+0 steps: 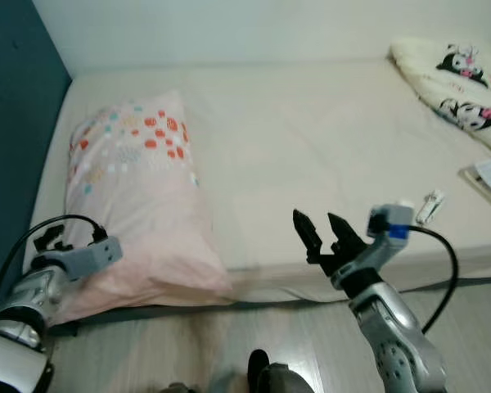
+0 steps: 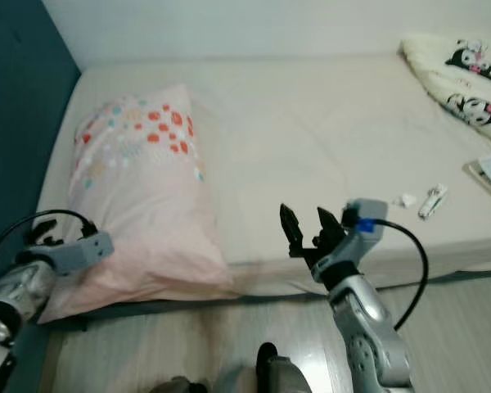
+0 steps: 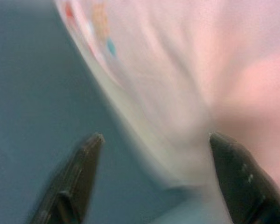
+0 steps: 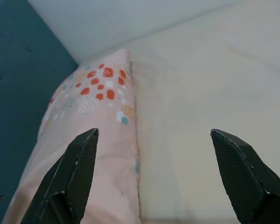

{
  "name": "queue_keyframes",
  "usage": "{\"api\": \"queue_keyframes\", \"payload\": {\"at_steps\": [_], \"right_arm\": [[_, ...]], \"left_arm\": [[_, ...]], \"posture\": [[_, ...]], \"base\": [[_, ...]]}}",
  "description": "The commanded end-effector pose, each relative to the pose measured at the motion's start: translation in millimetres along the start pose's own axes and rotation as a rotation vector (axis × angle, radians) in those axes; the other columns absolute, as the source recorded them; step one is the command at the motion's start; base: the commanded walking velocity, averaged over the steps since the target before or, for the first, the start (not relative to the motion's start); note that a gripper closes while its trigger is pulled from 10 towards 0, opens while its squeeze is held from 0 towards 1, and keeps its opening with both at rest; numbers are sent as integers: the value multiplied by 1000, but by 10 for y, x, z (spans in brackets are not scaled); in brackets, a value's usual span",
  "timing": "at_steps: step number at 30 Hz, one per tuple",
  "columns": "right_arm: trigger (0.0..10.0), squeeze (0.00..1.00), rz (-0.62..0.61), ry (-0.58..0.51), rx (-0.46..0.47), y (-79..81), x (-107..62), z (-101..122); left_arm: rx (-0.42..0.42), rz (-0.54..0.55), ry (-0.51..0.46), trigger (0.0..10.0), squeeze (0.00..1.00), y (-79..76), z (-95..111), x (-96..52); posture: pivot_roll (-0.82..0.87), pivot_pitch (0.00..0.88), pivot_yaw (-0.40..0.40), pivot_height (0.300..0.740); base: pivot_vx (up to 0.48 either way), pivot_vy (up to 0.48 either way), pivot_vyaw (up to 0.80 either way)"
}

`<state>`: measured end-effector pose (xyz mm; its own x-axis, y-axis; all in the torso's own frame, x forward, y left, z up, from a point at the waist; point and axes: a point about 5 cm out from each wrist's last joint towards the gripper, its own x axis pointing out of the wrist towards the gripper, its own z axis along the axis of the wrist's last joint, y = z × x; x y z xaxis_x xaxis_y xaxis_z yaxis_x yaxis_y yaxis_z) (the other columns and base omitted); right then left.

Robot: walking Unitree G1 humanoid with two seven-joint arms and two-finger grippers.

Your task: Clean up the room

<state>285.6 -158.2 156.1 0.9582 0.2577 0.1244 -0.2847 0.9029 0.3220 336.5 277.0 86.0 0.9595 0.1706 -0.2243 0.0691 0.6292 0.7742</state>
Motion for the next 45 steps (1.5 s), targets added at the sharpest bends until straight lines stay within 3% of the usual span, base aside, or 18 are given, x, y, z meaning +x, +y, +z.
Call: {"api": "queue_keyframes", "payload": {"at_steps": [1,2,3,4,5,6,7,8,9,11,13,18,22,27,32,36,45], "right_arm": [[10000,0,-31,17,-25,-58,13,-56],[10000,0,-31,17,-25,-58,13,-56],[10000,0,-39,23,-30,-79,45,-72],[10000,0,-51,32,-36,-103,77,-97],[10000,0,-51,32,-36,-103,77,-97],[10000,0,-66,57,-46,-136,114,-159],[10000,0,-66,57,-46,-136,114,-159],[10000,0,-80,94,-64,-170,141,-257],[10000,0,-80,94,-64,-170,141,-257],[10000,0,-86,178,-108,-207,149,-475],[10000,0,-54,245,-128,-182,129,-655],[10000,0,103,325,-192,-10,105,-845],[10000,0,203,344,-216,123,132,-916],[10000,0,287,373,-230,172,166,-980],[10000,0,335,415,-269,148,142,-1049],[10000,0,292,444,-291,44,153,-1063],[10000,0,246,466,-309,-80,165,-1085]], "left_arm": [[-315,-42,-12,10000,1000,-153,-4,-42],[-315,-42,-12,10000,1000,-153,-4,-42],[-462,-62,-28,10000,247,-252,28,-62],[-573,-79,-25,10000,247,-358,29,-90],[-573,-79,-25,10000,247,-358,29,-90],[-706,-105,9,10000,0,-525,2,-138],[-706,-105,9,10000,0,-525,2,-138],[-800,-118,62,10000,0,-703,-59,-207],[-800,-118,62,10000,0,-703,-59,-207],[-939,-126,170,10000,0,-971,-216,-356],[-992,-98,261,10000,0,-1092,-378,-474],[-960,-64,399,10000,0,-1177,-653,-650],[-881,-92,513,10000,0,-1292,-898,-867],[-818,-137,654,10000,0,-1473,-1158,-1187],[-777,-176,718,10000,0,-1574,-1265,-1363],[-733,-219,742,10000,0,-1626,-1310,-1451],[-712,-263,732,10000,0,-1645,-1281,-1433]], "posture": [[4,167,23,730],[4,167,23,730],[10,159,21,730],[16,150,18,730],[16,150,18,730],[25,124,10,730],[25,124,10,730],[27,114,2,730],[27,114,2,730],[32,87,-7,730],[36,77,-14,730],[40,49,-19,730],[50,40,-24,730],[56,18,-28,730],[57,6,-31,730],[56,0,-31,730],[54,0,-29,730]], "base": [[0,0,0],[0,0,0],[0,0,0],[0,0,0],[0,0,0],[0,0,0],[0,0,0],[0,0,0],[0,0,0],[0,0,0],[0,0,0],[0,0,0],[0,0,537],[0,0,712],[0,0,712],[0,0,712],[0,0,725]]}}
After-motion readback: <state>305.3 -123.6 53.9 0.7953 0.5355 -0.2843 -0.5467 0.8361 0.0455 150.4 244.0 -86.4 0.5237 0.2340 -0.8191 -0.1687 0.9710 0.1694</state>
